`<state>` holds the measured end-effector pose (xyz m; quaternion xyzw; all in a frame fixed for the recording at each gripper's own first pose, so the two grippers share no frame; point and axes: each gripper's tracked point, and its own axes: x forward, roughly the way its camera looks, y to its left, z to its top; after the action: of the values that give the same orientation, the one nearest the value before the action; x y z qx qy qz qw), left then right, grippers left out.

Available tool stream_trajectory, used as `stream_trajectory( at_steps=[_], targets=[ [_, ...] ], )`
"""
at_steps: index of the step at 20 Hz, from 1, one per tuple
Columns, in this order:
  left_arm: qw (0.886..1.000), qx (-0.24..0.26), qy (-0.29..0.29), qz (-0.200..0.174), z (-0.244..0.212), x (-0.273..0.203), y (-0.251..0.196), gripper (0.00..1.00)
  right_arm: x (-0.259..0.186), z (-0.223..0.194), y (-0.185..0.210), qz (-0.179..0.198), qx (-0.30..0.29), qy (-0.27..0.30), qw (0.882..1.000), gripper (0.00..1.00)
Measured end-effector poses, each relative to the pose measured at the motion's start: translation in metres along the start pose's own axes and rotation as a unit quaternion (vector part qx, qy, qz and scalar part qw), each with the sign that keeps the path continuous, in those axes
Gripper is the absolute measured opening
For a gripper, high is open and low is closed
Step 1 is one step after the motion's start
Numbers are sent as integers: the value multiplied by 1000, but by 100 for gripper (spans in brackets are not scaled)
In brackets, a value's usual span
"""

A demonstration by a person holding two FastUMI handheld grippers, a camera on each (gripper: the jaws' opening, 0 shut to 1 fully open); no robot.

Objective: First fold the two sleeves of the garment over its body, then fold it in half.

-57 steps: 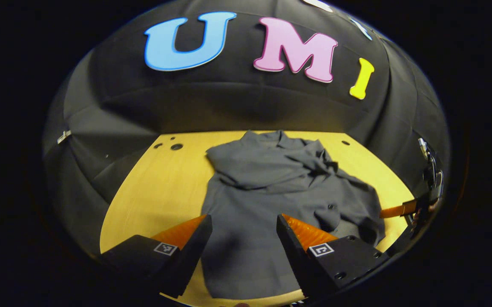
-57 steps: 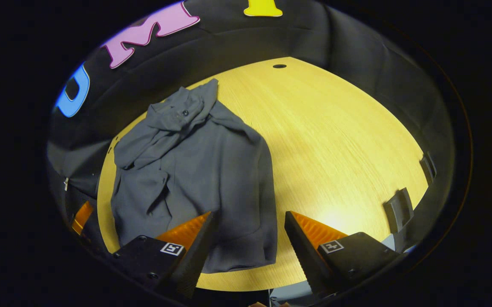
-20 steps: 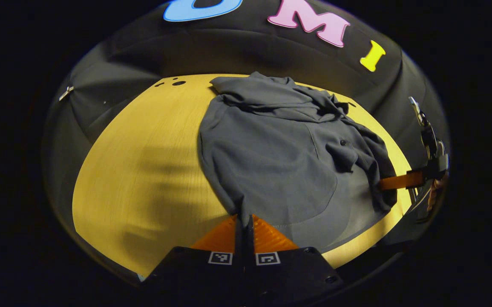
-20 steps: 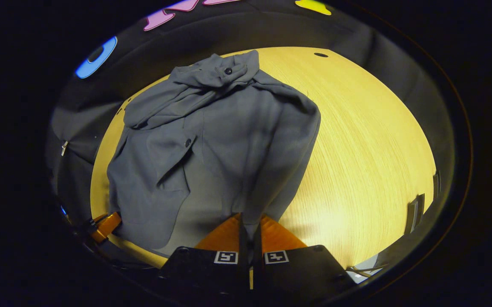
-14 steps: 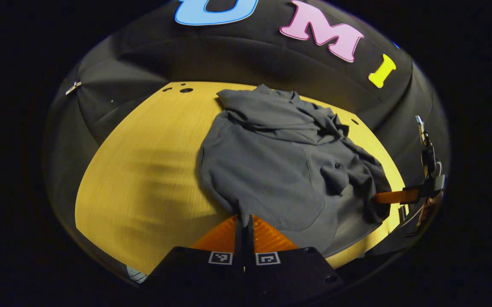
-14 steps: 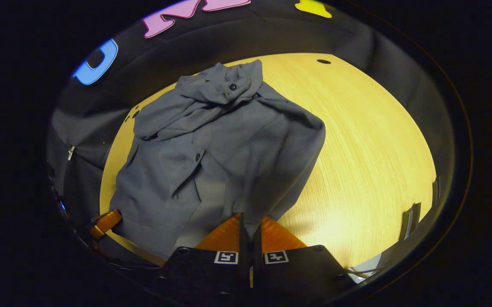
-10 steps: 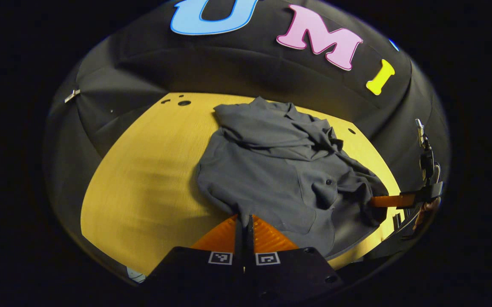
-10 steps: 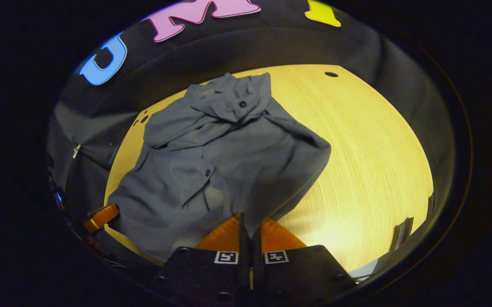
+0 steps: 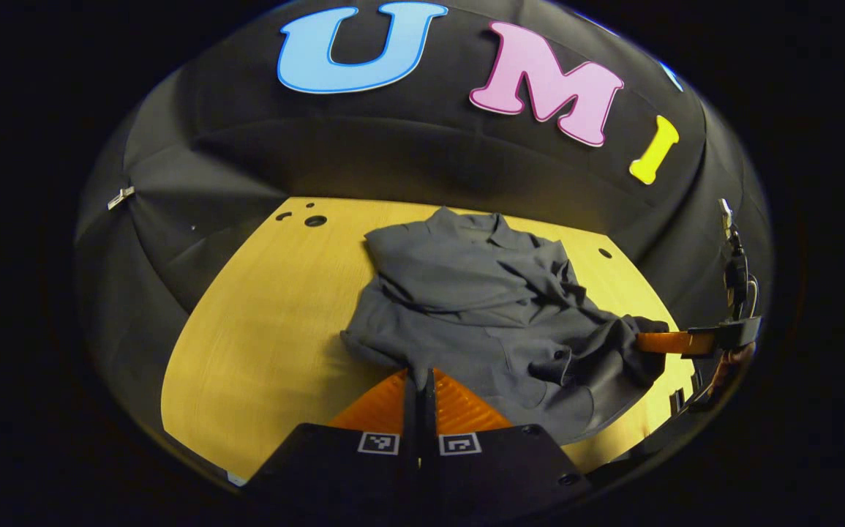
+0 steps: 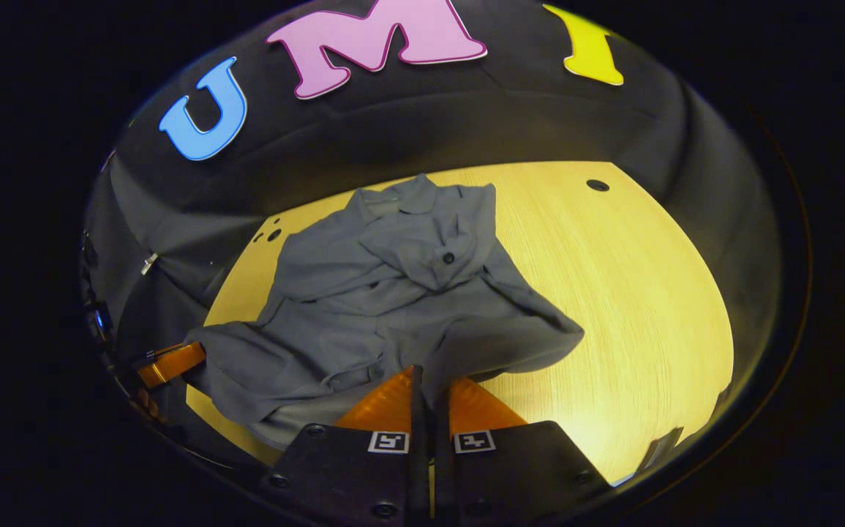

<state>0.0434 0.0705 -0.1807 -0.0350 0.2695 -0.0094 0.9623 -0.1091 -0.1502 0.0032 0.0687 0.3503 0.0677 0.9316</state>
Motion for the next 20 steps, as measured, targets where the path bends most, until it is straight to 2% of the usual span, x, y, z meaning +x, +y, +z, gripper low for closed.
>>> stream_trajectory(
  at_steps=[7, 11, 15, 20],
  targets=[
    [999, -10, -41, 8, 67, 28, -2, 5, 32, 73, -3, 2, 4, -55, 998, 7],
    [998, -6, -63, 6, 106, 47, -1, 6, 52, 112, 0, 8, -21, -75, 997, 7],
    [996, 11, -86, 11, 149, 78, 2, 5, 78, 156, 3, 10, -37, -99, 994, 7],
    [995, 15, -102, 1, 188, 127, -1, 5, 111, 197, 6, 12, -45, -118, 992, 7]
  ],
)
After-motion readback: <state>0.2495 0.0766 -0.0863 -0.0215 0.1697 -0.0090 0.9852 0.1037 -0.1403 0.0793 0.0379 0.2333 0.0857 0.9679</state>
